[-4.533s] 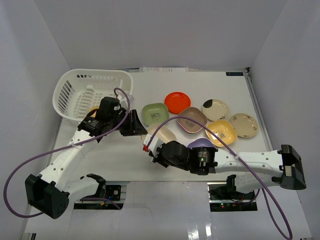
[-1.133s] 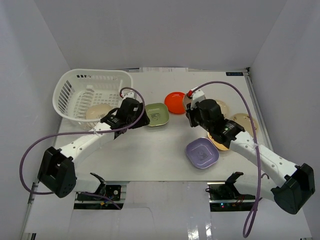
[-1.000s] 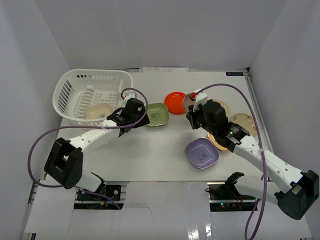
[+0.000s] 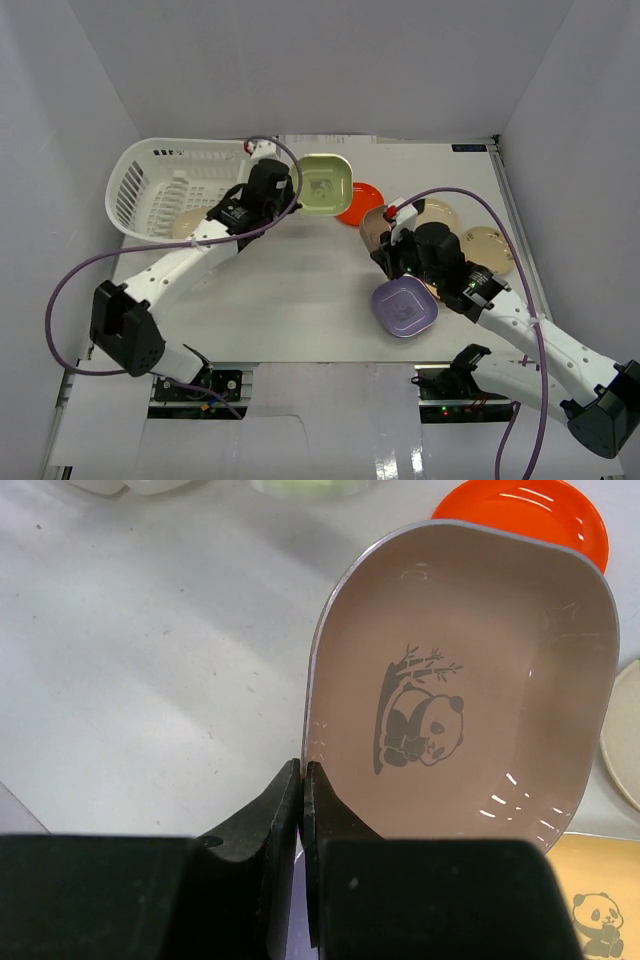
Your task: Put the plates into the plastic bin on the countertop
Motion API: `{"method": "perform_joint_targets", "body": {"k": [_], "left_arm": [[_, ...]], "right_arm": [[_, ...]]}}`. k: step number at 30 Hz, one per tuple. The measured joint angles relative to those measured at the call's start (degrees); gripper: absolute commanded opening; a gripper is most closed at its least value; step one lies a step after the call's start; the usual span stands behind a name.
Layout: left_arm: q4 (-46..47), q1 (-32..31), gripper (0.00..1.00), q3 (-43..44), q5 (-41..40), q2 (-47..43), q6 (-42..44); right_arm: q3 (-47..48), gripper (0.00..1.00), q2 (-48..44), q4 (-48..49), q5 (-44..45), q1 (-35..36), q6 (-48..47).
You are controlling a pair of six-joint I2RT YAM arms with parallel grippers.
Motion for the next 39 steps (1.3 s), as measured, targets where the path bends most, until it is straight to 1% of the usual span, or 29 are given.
{"method": "perform_joint_targets", "body": {"k": [3,5,7,10,12,13,16,22,28,29,30,32,33,34,35,36,39], "left_arm": [[-2.6,1.4,0.00,8.1,-2.8,-4.8,3.6],[-3.7,5.9,0.00,12.2,-2.5,-7.4,5.6],[-5.1,14.6,0.00,13.8,-0.4,-9.6,6.6],[-8.2,30.2,0.00,13.0,1.2,-10.6,7.3],[-10.2,37.6,0.00,10.5,2.4,-10.5,7.7],[-11.4,39.6,0.00,9.3,2.8,-10.3,8.1],[-14.6,42.2,0.00,6.3,3.9,-8.7,9.7],[-16.5,42.3,0.00,3.0,5.7,-2.5,14.5],[-18.4,42.7,0.00,4.2,5.2,4.6,17.8],[-18.4,42.7,0.03,4.4,5.2,5.4,18.0],[-18.4,42.8,0.10,4.5,5.1,6.0,18.2],[-18.5,43.0,0.29,4.5,4.7,6.5,18.5],[-18.5,43.1,0.52,4.5,4.6,6.6,18.6],[-18.5,43.1,0.63,4.5,4.4,6.6,19.0],[-18.4,43.1,0.78,4.5,4.4,6.5,18.6],[-18.4,43.1,0.84,4.5,4.4,6.4,18.6],[-18.4,43.1,0.94,4.5,5.0,5.6,17.2]], "right_arm": [[-0.6,0.08,0.0,0.9,-0.1,0.5,0.2],[-0.7,0.08,0.2,0.9,0.2,1.6,0.3],[-0.7,0.08,0.7,1.1,0.7,3.3,0.5],[-0.7,0.08,1.8,1.9,1.6,6.8,1.1],[-0.7,0.08,3.0,2.6,2.3,9.3,1.5],[-0.7,0.08,3.6,2.9,2.6,10.4,1.5],[-0.7,0.08,5.9,3.8,3.6,13.7,1.6],[-0.5,0.08,10.4,5.8,4.0,17.4,1.8],[2.2,0.08,14.7,6.0,4.2,19.2,1.7],[3.3,0.08,15.4,6.0,4.2,19.5,1.5],[4.1,0.08,15.9,6.0,4.2,19.6,1.5],[5.8,0.08,16.6,6.0,4.3,20.0,1.4],[6.7,0.08,16.9,6.0,4.4,20.0,1.4],[7.5,0.08,17.0,6.0,4.5,20.2,1.4],[8.4,0.08,17.3,6.0,4.7,20.3,1.3],[9.6,0.08,17.7,6.0,4.9,20.4,1.2],[13.5,0.08,19.8,6.0,5.5,20.5,0.1]]}}
